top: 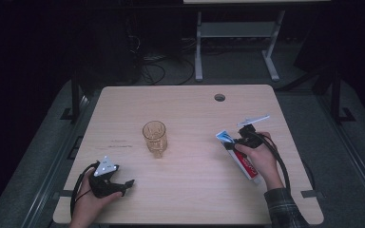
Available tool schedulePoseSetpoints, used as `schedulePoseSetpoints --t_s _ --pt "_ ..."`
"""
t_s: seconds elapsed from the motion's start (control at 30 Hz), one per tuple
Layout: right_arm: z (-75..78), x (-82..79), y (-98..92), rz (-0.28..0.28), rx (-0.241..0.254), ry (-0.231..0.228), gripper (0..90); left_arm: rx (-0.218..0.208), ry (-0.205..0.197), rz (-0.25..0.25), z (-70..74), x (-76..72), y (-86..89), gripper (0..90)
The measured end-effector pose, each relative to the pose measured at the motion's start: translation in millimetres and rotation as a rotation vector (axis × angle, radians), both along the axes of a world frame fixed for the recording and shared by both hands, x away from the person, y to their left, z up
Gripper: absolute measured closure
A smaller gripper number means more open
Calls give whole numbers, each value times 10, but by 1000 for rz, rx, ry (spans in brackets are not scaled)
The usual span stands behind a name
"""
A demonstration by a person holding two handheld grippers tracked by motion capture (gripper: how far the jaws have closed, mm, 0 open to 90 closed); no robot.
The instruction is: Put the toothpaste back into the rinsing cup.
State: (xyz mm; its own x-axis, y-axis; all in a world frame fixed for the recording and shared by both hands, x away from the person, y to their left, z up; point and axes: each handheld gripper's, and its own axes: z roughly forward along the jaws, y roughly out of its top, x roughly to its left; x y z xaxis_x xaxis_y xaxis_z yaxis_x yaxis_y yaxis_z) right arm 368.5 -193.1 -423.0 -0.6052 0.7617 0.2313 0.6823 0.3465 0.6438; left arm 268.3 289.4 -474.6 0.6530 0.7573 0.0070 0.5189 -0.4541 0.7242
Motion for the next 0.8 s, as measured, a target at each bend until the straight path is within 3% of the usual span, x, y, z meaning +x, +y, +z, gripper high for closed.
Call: schedulePoseSetpoints --t_s 0.33,0.63,0.8 --pt "134 -64 -93 -13 74 -25 730 0 0 0 0 0 0 136" --pt "334 -143 -159 -9 167 -101 728 0 0 0 0 0 0 136" --pt "381 -163 -153 4 194 -131 727 0 0 0 0 0 0 136"
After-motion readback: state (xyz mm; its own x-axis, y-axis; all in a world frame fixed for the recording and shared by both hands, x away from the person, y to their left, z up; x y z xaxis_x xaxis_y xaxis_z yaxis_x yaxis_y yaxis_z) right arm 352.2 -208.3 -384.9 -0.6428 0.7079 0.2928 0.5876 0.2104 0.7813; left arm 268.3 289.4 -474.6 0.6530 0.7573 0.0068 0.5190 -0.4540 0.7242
